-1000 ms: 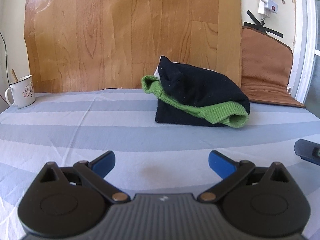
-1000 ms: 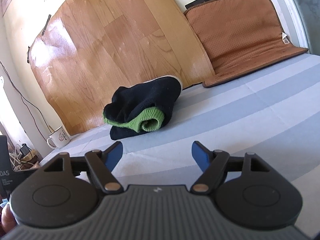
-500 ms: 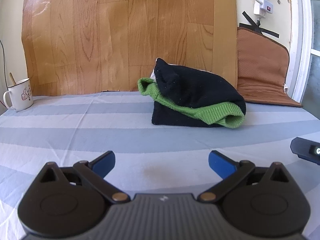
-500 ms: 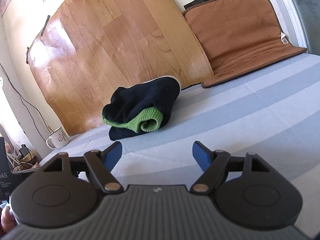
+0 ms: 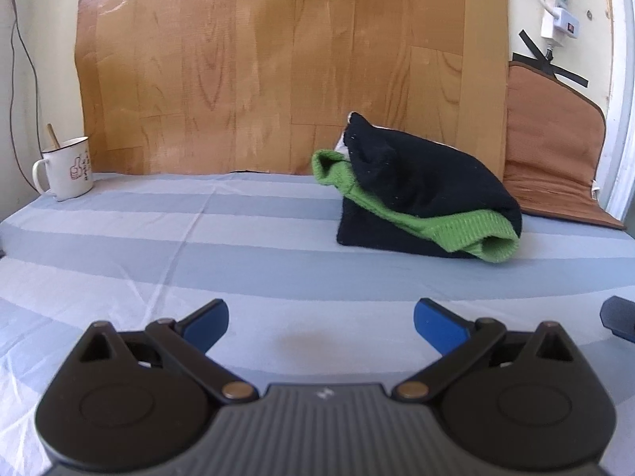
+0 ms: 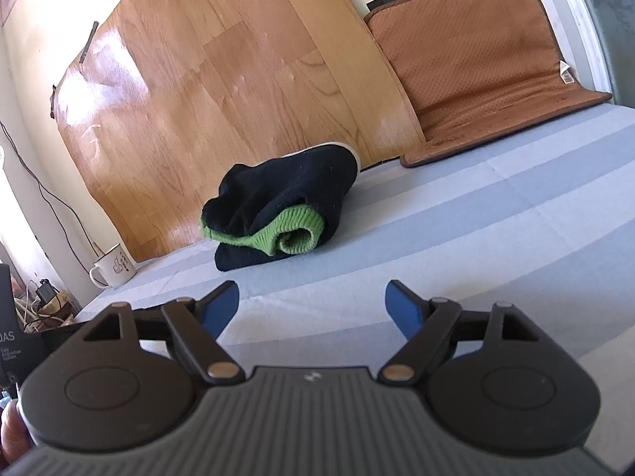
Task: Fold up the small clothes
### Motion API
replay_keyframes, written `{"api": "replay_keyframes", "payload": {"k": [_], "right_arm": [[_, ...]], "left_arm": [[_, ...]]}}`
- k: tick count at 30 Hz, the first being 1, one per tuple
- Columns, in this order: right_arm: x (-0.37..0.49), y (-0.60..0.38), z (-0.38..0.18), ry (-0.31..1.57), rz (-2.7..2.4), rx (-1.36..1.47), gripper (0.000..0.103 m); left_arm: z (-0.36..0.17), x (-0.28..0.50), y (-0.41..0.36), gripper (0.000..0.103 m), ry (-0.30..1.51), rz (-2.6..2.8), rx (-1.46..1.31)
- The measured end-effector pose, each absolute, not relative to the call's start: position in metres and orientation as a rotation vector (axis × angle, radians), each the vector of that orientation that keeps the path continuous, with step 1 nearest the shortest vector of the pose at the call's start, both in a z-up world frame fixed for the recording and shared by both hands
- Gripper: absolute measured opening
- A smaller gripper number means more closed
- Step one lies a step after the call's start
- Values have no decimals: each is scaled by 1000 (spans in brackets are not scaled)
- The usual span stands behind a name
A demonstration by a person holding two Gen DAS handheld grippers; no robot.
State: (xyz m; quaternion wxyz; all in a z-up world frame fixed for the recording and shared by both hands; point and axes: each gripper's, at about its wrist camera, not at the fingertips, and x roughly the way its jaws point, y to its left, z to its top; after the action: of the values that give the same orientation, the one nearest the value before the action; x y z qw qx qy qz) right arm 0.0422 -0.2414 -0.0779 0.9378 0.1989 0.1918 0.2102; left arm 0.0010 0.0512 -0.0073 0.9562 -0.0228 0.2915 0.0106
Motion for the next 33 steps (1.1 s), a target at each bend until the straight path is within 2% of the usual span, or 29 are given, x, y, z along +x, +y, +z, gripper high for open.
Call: {"api": "replay_keyframes", "payload": {"k": [10,14,33], "right_arm": [[44,-239,-77,396,432,395,89],[44,-238,-77,403,421,388,94],[46,-237,-77,416,423,390,94]], "left_arm": [[-6,-3,49,103,566,13,-18],[-7,-3,48,103,565,8,-17],[-12,4,38,103,637,24,58]]}}
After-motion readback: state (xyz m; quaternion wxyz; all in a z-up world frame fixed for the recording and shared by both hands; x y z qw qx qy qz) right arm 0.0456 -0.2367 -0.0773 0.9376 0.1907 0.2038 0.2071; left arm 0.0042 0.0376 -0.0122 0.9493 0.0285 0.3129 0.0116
